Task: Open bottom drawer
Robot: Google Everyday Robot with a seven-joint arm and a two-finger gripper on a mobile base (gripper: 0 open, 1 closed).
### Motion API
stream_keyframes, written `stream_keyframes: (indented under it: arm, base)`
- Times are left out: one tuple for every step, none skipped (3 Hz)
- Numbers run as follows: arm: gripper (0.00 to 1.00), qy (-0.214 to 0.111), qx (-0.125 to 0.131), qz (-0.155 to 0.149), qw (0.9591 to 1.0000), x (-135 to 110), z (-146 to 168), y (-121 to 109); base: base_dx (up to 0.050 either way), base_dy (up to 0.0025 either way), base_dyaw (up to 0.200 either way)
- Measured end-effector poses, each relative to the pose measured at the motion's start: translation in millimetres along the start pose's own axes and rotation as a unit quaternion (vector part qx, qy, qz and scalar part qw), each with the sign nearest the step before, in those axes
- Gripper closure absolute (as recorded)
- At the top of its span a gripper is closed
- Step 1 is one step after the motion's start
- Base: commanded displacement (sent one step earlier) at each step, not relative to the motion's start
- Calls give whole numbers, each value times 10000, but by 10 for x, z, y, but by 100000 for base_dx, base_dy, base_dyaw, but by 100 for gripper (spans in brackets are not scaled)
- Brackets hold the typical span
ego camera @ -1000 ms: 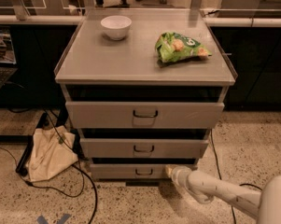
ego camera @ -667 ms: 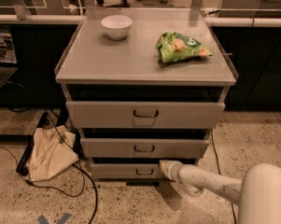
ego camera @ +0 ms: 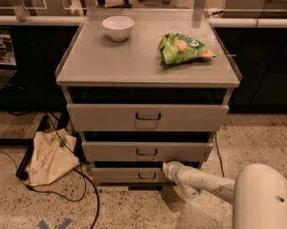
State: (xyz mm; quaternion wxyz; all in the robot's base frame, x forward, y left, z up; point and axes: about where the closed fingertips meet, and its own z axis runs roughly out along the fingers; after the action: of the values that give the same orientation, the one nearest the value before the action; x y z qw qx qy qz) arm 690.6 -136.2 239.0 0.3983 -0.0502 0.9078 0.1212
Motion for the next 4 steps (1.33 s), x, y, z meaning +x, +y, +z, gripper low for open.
stream_keyframes:
  arm:
    - [100,-6,285,73,9996,128,79,-145]
    - [100,-58,210,13,9998,101,54,-115]
    - [100,-316,-50,-142,9994,46,205,14]
    - [100,-256,-78,-196,9995,63,236,52]
  base:
    - [0,0,0]
    - [0,0,0]
    - [0,0,0]
    - [0,0,0]
